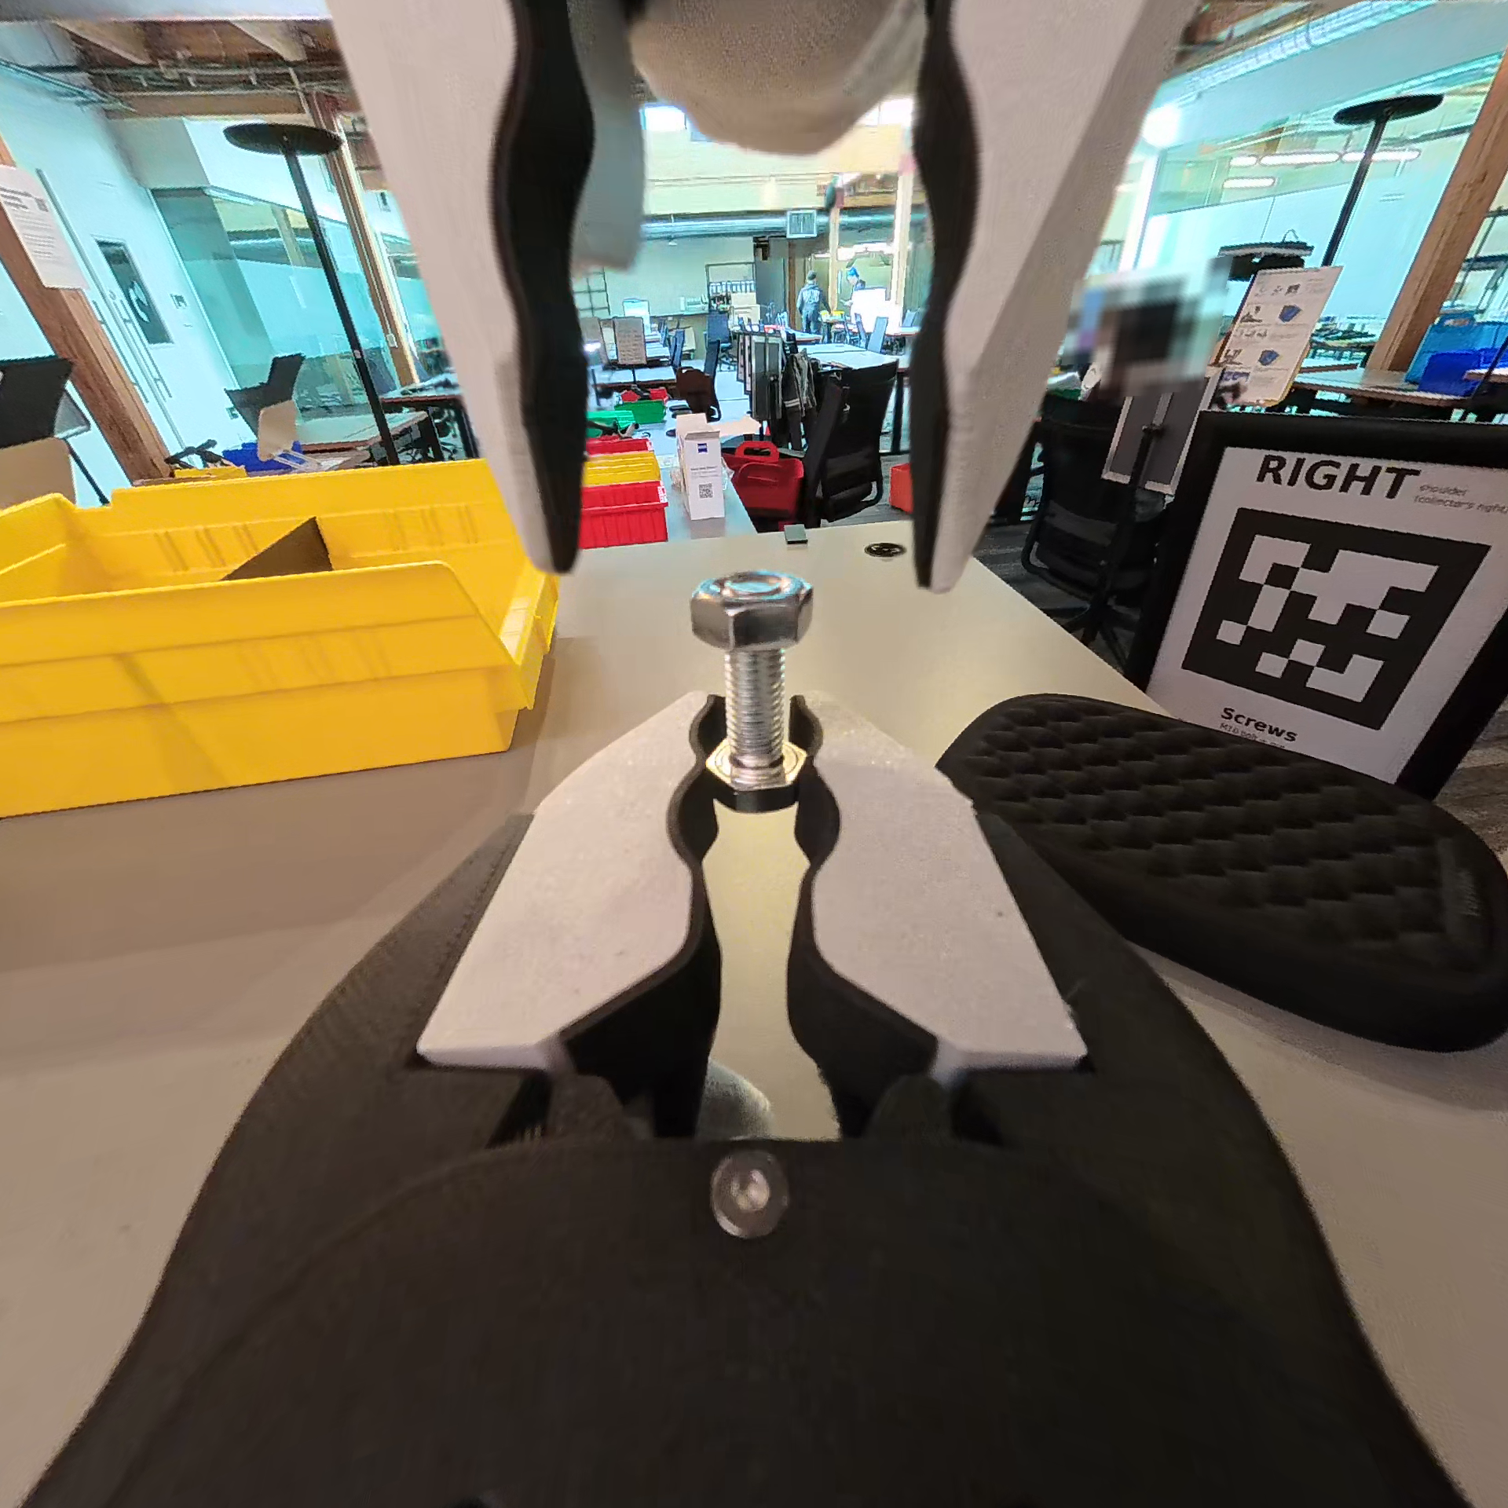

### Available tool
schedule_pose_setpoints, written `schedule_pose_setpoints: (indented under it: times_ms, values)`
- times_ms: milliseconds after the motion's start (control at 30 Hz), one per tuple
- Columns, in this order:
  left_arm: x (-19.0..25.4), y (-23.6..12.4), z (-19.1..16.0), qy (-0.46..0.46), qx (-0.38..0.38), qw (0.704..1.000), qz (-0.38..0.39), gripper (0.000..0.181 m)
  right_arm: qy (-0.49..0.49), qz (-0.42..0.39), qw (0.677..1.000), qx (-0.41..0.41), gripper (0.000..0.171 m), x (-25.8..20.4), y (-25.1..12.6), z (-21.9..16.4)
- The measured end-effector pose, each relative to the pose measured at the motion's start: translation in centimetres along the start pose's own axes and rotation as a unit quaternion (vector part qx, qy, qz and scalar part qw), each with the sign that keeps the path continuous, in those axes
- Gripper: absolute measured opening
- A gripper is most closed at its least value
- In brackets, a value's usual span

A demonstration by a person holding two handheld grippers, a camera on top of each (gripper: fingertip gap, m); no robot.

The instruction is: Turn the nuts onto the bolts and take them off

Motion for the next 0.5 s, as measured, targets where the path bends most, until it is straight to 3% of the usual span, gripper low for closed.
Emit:
schedule_pose_setpoints:
  times_ms: [100, 167, 200, 267, 400, 500]
  values:
    - [0.0, 0.0, 0.0, 0.000, 0.000, 1.000, 0.000, 0.015, 0.131, 0.025, 0.991, 0.029, 0.041, 0.7, 0.4, -1.5]
    - [0.0, 0.0, 0.0, 0.002, -0.001, 1.000, 0.000, 0.015, 0.147, 0.025, 0.988, 0.035, 0.040, 0.7, 0.9, -2.1]
    - [0.1, 0.0, 0.0, 0.003, -0.002, 1.000, 0.001, 0.015, 0.152, 0.027, 0.987, 0.040, 0.031, 0.6, 1.0, -2.2]
    - [0.0, 0.0, 0.0, 0.002, -0.001, 1.000, 0.000, 0.015, 0.146, 0.029, 0.988, 0.045, 0.016, 0.4, 1.1, -2.1]
    - [0.1, 0.0, 0.0, 0.004, -0.002, 1.000, -0.002, 0.015, 0.103, 0.019, 0.994, 0.030, 0.016, 0.1, 1.0, -1.9]
    - [0.1, 0.1, 0.0, -0.001, 0.001, 1.000, -0.005, 0.015, 0.017, 0.025, 0.999, 0.016, 0.016, 0.0, 1.0, -1.5]
Point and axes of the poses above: each gripper's, where its closed fingertips meet, y out along the fingers, z out of its top, x = y × z across the jaws, the point moved 10 cm from there along -y, back along the fingers, and after that the axes turned 4 degrees about x, right-handed, at the moved point
